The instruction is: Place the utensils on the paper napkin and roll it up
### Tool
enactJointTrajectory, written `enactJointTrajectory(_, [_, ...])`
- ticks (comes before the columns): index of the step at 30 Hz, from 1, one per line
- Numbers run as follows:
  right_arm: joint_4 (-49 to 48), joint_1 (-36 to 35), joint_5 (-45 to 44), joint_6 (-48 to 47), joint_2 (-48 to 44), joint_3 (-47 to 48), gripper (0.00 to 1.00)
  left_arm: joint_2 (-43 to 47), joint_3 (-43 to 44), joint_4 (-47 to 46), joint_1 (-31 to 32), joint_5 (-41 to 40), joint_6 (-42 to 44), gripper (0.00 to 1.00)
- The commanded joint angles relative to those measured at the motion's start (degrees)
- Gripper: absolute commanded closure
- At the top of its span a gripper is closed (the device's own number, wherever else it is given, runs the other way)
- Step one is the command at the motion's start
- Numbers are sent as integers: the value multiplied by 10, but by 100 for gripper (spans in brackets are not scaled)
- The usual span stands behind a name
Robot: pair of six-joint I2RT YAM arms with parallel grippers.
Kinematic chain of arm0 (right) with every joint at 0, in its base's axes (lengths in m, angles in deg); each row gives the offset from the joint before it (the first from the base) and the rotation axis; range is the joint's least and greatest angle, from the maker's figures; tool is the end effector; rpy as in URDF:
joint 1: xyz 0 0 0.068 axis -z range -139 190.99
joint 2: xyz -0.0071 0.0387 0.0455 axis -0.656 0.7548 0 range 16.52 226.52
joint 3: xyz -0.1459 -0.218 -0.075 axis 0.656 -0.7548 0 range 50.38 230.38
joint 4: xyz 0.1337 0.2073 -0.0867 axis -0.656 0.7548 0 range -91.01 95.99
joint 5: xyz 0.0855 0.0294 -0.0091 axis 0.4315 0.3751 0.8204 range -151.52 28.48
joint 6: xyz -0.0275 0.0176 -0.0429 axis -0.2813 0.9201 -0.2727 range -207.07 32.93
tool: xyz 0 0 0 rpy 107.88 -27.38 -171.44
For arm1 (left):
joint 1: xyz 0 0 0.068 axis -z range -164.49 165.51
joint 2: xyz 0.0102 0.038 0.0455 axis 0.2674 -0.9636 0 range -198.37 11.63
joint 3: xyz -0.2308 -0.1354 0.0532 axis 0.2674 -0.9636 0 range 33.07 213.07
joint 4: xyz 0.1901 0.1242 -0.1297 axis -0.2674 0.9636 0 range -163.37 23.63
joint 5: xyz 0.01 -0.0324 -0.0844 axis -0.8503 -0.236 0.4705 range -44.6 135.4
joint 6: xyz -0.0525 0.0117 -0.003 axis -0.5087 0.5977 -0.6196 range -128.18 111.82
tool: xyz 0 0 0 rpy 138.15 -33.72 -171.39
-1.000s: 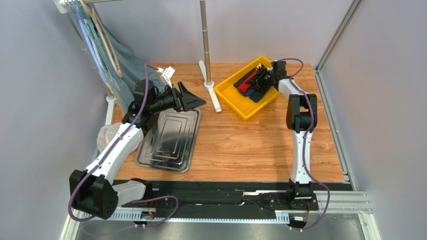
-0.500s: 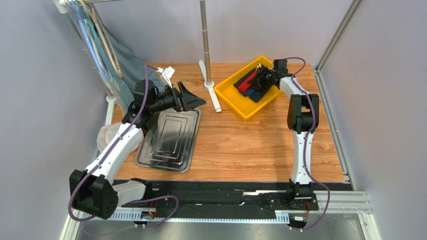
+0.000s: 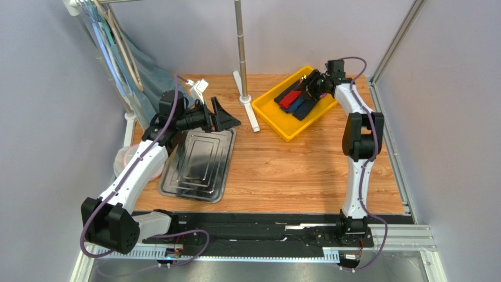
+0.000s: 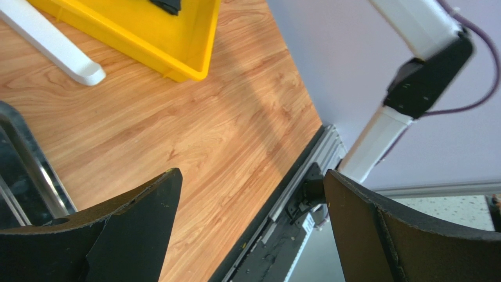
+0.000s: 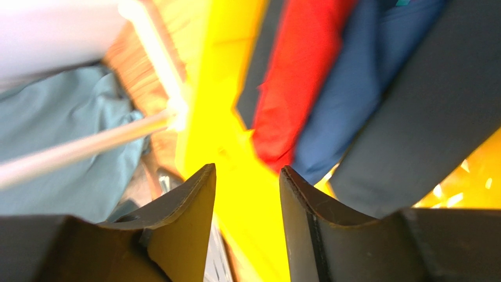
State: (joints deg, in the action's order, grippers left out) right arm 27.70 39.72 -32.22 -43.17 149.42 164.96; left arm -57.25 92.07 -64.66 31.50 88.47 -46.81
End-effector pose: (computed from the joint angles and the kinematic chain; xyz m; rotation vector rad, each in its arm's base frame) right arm 0.5223 0.0290 0.2099 0.6603 2.3916 0.9688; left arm 0.2542 -0.0980 0.3451 0.1605 2.0316 -1.3340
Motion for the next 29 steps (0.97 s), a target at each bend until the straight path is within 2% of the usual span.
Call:
enactJointTrajectory(1, [8,4,32,-62,-118,-23,50,-19,103,178,-4,-29,139,1])
enactJointTrajectory(3, [22,5,40,-80,-146,-35,49,-42,143,240,-4,-39,189,1])
enactJointTrajectory(4, [28,5,42,-102,-172,-48,48,-51,185,303,-4,-47,236,1])
enactJointTrajectory(7, [54,6,45,-137,-235,-81,41,-86,253,392,-5,-81,297,1])
enactJointTrajectory(8, [59,6,45,-160,-250,-90,33,-99,266,408,-5,-93,308,1])
enactJointTrajectory(10, [73,5,49,-181,-283,-113,25,-106,284,429,-6,-104,333,1])
enactJointTrajectory(14, [98,1,51,-247,-372,-188,0,-114,284,431,-6,-137,377,1])
enactJointTrajectory(18, [145,-8,2,-393,-424,-263,0,-136,270,392,-5,-163,398,1])
enactJointTrajectory(25, [118,-30,-29,-437,-525,-427,0,-193,249,373,5,-201,427,1])
enactJointTrajectory(29, [102,-51,-48,-436,-547,-459,0,-188,245,371,51,-248,442,1])
